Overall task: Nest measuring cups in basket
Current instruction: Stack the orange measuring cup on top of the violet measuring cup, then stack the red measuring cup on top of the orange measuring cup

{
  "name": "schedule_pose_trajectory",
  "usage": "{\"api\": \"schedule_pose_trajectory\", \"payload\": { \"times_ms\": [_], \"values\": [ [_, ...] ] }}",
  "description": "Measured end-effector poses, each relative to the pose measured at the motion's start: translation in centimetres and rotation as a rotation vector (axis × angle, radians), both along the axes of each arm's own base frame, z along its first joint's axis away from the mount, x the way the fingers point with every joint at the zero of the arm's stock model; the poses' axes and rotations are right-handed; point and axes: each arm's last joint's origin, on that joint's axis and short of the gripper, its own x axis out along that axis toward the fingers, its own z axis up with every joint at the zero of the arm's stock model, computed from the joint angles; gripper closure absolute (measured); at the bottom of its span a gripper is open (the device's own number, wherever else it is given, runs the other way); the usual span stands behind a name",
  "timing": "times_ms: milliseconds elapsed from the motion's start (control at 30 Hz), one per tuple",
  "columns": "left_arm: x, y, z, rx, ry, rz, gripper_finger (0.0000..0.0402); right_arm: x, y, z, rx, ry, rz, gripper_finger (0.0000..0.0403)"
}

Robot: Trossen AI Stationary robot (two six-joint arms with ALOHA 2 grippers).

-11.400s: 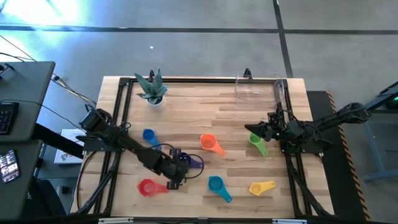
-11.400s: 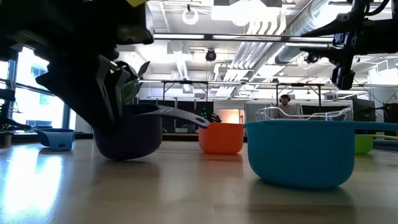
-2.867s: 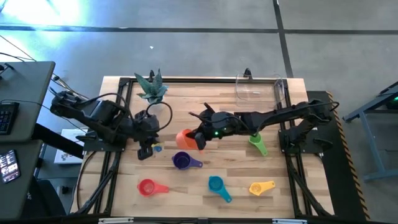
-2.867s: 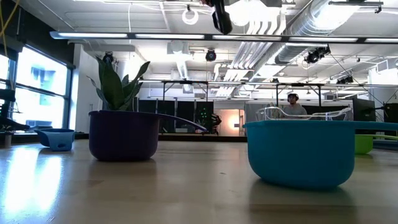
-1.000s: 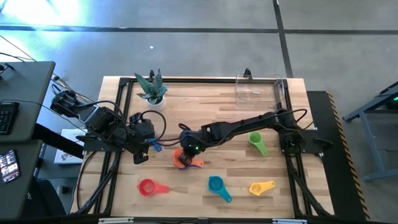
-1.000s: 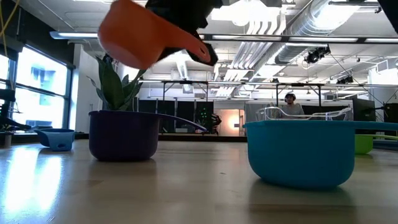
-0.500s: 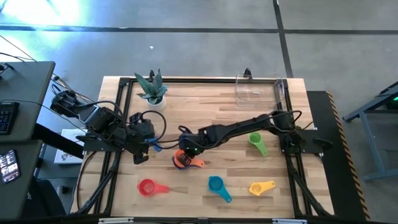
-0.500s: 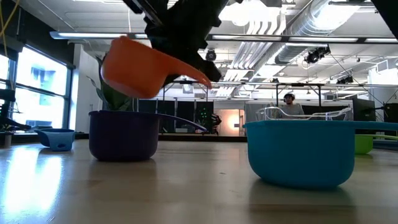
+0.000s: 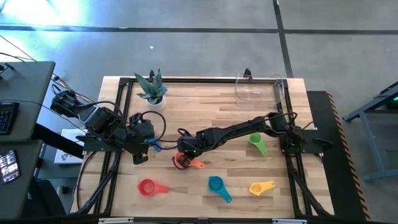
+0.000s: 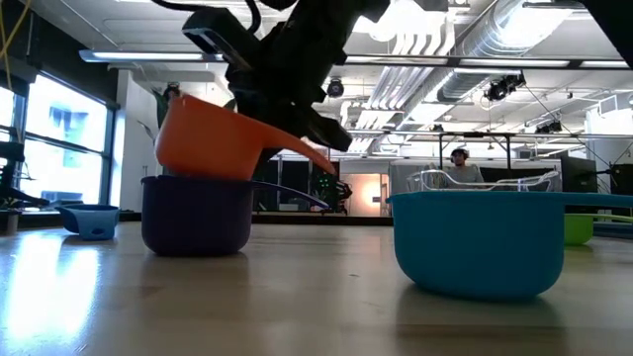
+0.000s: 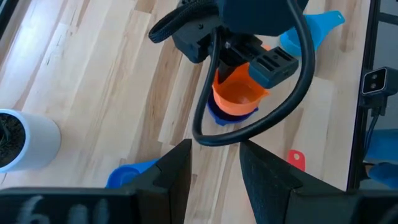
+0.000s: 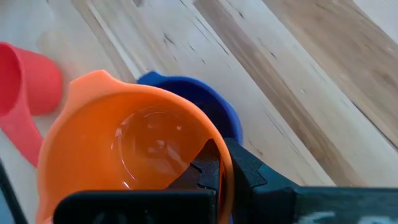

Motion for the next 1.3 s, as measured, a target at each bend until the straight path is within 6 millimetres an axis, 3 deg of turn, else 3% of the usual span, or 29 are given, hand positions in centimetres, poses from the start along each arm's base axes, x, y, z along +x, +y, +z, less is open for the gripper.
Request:
{"api": "schedule_pose_trajectory", "payload": {
  "times_ms": [667, 900, 1300],
  "values": [
    [0.0, 0.0, 0.0, -0.001, -0.001, 0.0, 0.0275, 0.1, -0.1, -0.3, -0.037, 0.0, -0.01, 0.0334],
    [0.0, 0.0, 0.0, -0.001, -0.001, 0.0, 0.0275, 0.1, -0.1, -0.2, -0.029, -0.006, -0.005, 0.0329],
    [-1.0, -1.9, 0.0, -0.068, 0.006, -0.036, 0.0275, -0.9, 0.1, 3.2, -0.032, -0.063, 0.022, 0.0329]
  ]
}}
